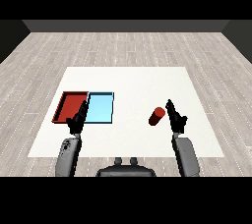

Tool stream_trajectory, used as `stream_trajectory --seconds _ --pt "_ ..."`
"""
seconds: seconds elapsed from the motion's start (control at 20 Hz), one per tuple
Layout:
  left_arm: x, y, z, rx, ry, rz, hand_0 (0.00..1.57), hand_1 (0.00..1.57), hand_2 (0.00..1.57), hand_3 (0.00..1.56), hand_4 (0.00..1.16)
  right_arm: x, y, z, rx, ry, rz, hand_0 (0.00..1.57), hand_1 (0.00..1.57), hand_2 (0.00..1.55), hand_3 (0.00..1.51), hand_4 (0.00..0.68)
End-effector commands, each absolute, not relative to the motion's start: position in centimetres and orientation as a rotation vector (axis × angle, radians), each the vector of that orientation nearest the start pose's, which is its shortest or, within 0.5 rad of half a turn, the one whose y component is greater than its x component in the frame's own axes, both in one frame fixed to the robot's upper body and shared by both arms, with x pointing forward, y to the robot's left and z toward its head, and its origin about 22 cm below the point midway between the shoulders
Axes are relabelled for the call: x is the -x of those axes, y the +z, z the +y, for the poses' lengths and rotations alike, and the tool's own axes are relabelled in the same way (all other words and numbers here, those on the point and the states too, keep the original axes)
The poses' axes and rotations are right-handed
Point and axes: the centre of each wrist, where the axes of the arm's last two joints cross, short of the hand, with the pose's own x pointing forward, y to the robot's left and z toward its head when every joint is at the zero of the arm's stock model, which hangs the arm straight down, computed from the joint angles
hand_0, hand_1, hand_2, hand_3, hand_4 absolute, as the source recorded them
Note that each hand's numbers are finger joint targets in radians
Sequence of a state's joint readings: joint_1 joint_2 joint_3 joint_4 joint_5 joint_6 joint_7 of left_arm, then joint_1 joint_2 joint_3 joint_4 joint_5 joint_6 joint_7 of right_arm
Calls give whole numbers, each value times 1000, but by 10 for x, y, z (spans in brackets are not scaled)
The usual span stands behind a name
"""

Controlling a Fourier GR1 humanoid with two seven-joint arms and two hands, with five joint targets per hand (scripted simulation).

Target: Pick the red can and put it in the red box

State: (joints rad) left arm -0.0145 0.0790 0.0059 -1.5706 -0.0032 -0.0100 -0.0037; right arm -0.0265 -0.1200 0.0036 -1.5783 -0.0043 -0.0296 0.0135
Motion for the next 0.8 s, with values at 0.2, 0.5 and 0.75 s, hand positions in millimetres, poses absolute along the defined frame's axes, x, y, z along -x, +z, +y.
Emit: stream_trajectory --seconds 0.2,0.5,0.75 --pt "-241 3 254 -113 -58 -1572 0 0 0 0 0 -221 7 -328 109 76 -1560 0 0 0 0 0" --pt "-237 17 253 -54 -15 -1957 0 0 0 0 0 -208 11 -335 -87 11 -1835 0 0 0 0 0" --pt "-224 7 257 -53 31 -1950 0 0 0 0 0 -212 0 -350 -122 61 -1852 0 0 0 0 0"
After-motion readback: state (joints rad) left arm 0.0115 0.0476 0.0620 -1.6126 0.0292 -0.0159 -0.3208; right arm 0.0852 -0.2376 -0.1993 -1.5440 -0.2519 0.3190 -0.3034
